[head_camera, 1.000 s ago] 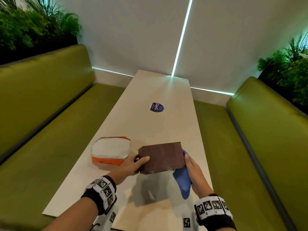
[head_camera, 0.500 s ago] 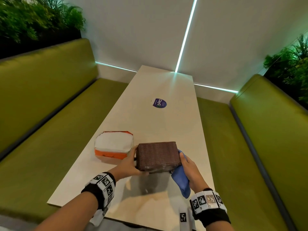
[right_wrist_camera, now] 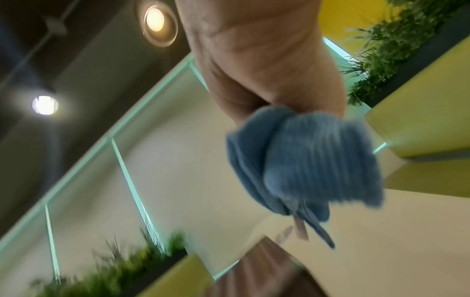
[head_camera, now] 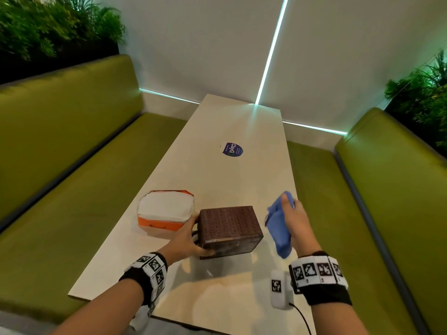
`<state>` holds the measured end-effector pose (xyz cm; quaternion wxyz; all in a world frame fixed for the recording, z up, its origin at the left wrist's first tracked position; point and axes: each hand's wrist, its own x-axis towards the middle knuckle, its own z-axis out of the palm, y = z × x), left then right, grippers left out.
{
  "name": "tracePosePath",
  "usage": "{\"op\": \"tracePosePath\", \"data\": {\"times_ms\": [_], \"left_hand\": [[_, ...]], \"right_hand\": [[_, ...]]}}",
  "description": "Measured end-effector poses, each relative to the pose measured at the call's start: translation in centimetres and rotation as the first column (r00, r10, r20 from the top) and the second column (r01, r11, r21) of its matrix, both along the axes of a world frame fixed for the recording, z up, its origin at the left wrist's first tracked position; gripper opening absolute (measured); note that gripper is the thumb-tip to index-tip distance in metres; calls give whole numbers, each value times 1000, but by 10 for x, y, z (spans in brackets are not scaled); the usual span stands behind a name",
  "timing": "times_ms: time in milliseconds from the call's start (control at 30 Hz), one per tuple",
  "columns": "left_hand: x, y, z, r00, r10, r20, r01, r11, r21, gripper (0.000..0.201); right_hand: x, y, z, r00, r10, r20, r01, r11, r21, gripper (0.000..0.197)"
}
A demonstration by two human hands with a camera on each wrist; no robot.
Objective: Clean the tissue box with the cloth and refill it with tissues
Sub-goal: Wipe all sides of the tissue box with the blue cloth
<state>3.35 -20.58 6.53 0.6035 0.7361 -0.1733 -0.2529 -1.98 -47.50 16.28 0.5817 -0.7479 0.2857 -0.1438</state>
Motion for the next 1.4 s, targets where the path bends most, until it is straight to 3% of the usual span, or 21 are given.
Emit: {"op": "tracePosePath", "data": {"times_ms": [100,133,200,233,300,333,433,500,567,633,700,800,833,900,967,1033,1133,1167,1200,1300,1400], "left_hand": [[4,0,-4,1000,7,-11,-7,1000,-8,99],[5,0,-6,1000,7,-11,-7,1000,-7,99],[9,0,-10,1000,12,-8,-12,1000,-2,100],[10,-1,-12,1000,17,-5,-17,1000,7,100],[12,-2,-14,999,29,14,-30,999,32,100],[13,-2,-14,999,32,27,-33,998,46,99],[14,-1,-14,997,32,71,-39,995,90,102],[15,-1,-18,994,39,106,-52,991,126,103],[14,-1,-19,990,55,130,-79,980,182,81],[13,-2,-17,990,68,124,-97,965,244,43],[12,-1,-16,991,65,121,-98,951,292,40],[13,-3,-11,989,13,146,-50,967,250,101],[13,-4,-8,993,9,120,-35,975,218,108],[12,-2,-8,993,16,114,-37,982,186,109],[12,-2,-10,992,26,123,-48,983,179,109],[14,-3,-13,991,28,133,-57,975,214,103],[15,-6,-13,985,62,163,-110,946,304,44],[14,-6,-12,981,74,179,-129,939,319,36],[14,-5,-13,983,70,168,-121,939,321,38],[14,-2,-11,989,32,142,-70,959,273,99],[15,-1,-13,991,22,131,-53,971,231,110]], "right_hand": [[25,0,16,983,11,182,-64,956,287,63],[29,7,17,974,40,221,-103,955,279,63],[35,20,12,968,201,148,-201,980,-15,63],[36,27,3,957,291,25,-275,928,-252,59],[34,38,-20,904,366,-221,-421,667,-615,39],[31,42,-31,886,392,-248,-449,588,-673,31],[28,59,-42,903,400,-157,-384,585,-715,28],[29,86,-44,907,379,-184,-392,598,-699,24],[28,129,-41,876,432,-216,-456,592,-665,25],[24,160,-45,814,524,-250,-525,480,-703,32],[23,155,-50,772,594,-226,-535,416,-735,39],[20,104,-44,809,569,-148,-472,478,-741,39],[18,84,-41,838,522,-157,-456,512,-728,37],[17,49,-40,911,387,-146,-381,647,-661,25],[21,47,-44,952,276,-137,-297,704,-645,20],[27,82,-54,938,306,-163,-333,665,-668,22],[16,153,-62,861,451,-235,-470,531,-705,39],[12,158,-63,830,508,-231,-503,501,-704,43],[11,153,-60,813,539,-220,-516,493,-700,45],[13,103,-53,840,504,-200,-484,529,-697,43],[12,65,-40,918,367,-153,-374,664,-648,30]]}}
